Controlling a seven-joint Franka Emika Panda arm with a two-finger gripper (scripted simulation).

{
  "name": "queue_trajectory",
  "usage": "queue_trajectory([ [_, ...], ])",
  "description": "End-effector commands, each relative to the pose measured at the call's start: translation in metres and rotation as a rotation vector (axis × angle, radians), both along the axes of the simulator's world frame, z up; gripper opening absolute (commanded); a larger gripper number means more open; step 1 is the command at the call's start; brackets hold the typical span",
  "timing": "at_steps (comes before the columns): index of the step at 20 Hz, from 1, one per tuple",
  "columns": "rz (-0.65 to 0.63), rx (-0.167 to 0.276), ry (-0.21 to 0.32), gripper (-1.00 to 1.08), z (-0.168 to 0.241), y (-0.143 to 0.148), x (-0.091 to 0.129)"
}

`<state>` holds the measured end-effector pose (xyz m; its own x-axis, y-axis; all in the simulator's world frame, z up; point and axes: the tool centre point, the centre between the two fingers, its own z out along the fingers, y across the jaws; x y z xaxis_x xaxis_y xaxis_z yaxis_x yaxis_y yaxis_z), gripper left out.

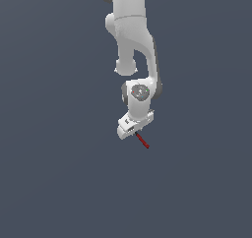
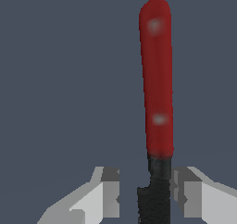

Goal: Pick up the object and move it to a goal position.

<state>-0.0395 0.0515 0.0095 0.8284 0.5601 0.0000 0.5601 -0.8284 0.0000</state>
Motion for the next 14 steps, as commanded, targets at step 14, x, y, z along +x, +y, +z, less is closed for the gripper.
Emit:
queue_trajectory([
  [14,0.000,0.000,-0.001,-1.00,0.012,0.006,-0.002],
])
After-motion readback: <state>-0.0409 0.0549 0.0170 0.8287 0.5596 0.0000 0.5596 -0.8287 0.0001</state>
